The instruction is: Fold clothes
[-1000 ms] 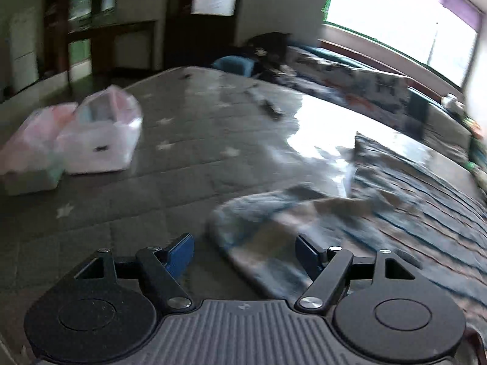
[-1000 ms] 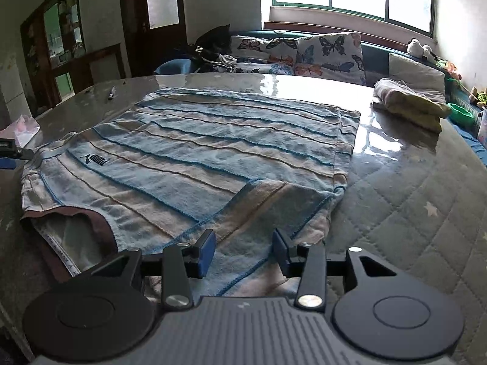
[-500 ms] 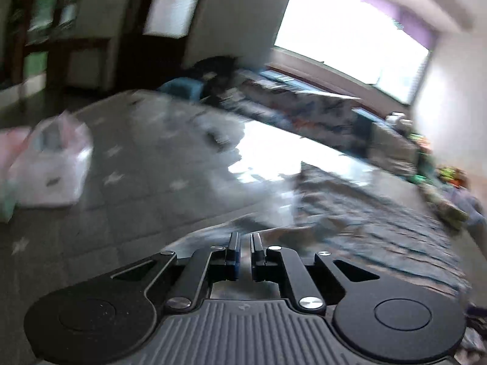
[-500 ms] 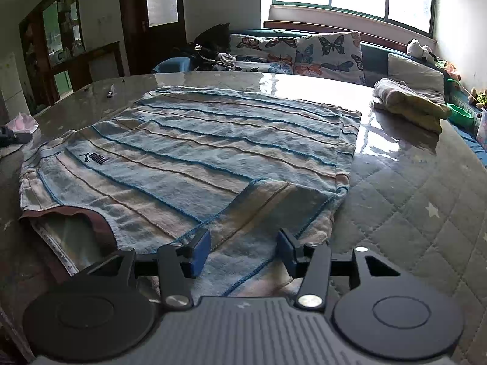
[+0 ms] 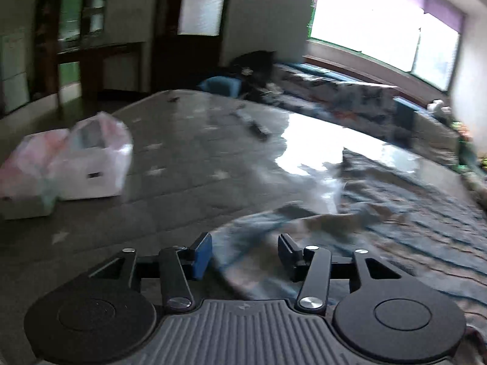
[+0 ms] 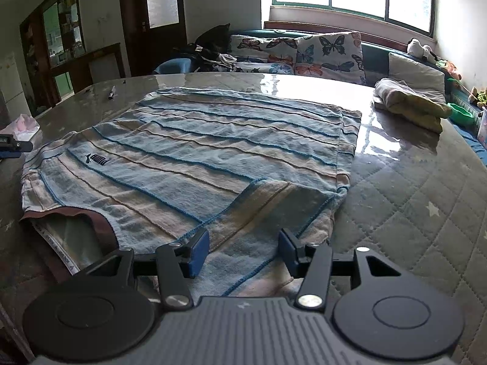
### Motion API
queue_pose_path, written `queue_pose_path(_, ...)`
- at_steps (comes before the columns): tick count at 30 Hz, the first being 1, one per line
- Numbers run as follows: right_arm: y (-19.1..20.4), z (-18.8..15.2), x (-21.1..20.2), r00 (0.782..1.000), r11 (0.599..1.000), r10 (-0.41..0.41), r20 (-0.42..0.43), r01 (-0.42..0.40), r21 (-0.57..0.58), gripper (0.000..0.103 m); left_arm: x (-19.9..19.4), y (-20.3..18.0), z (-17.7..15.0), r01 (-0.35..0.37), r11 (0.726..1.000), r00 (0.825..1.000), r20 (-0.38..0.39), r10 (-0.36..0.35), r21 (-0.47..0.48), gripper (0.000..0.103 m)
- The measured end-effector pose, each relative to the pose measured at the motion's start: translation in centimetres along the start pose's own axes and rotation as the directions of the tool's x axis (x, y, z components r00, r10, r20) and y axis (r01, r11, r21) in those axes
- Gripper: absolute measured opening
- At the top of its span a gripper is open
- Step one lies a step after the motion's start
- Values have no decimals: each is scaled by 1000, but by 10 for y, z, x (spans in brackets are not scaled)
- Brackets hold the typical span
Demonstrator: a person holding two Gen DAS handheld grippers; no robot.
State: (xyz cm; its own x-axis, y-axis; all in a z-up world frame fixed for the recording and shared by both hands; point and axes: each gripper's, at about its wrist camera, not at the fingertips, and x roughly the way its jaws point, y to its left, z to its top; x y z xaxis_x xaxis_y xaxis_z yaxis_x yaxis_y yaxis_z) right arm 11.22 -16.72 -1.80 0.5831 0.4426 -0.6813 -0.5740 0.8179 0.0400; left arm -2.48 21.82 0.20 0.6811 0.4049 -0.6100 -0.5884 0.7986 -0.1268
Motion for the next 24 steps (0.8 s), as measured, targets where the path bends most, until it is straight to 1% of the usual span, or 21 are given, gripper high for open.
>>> queue_pose_path(2,1,0,0,1000,1000,-2,0,2,0,52,5,3,0,9,1000,1000,-12,-9,-11,52)
queue_pose_path(4,1,0,0,1000,1000,-3,-2,3,-1,52,11,5,0,19,1000,1000,-24,-20,-21,48)
queue_pose_path(5,1,0,0,1000,1000,-3,-3,3,-1,52,13,7,0,24,999,999,-30,-25,-27,43)
queue_pose_path(6,1,0,0,1000,1000,-4,-4,4,-1,52,16,8,0,29,999,999,-36,-30,-32,26)
queue_pose_path(7,1,0,-1,1000,1000,-5,-4,5,-1,52,19,9,0,34,999,999,-42,-35,-38,13)
queue_pose_path(8,1,0,-1,1000,1000,-5,-5,5,-2,52,21,10,0,39,998,998,-47,-41,-43,9)
queue_pose_path(10,2,0,-1,1000,1000,-7,-7,6,-3,52,16,13,3,77,995,996,-29,-79,-64,4)
queue_pose_path(11,2,0,-1,1000,1000,-7,-8,7,-4,52,12,15,4,97,993,995,-15,-98,-69,3)
queue_pose_path(13,2,1,0,1000,1000,-8,-9,8,-5,52,3,10,7,151,987,989,15,-150,-49,2)
queue_pose_path(16,2,2,0,1000,1000,-9,-10,9,-6,52,-12,3,12,229,973,972,58,-228,-15,2)
queue_pose_path(17,2,2,0,1000,1000,-10,-10,10,-6,52,-12,-1,14,239,971,970,45,-238,-14,2)
queue_pose_path(19,1,1,0,1000,1000,-6,-7,5,-1,53,-11,-4,13,215,977,976,28,-214,-17,4)
queue_pose_path(21,1,0,0,1000,1000,-4,-6,4,2,53,-5,-2,10,157,987,987,15,-157,-17,5)
queue_pose_path(23,1,0,-1,1000,1000,-2,-6,2,-1,53,0,0,7,99,995,995,2,-99,-16,11)
queue_pose_path(24,1,0,-1,1000,1000,-2,-6,2,-3,53,3,1,5,70,997,998,-5,-70,-16,19)
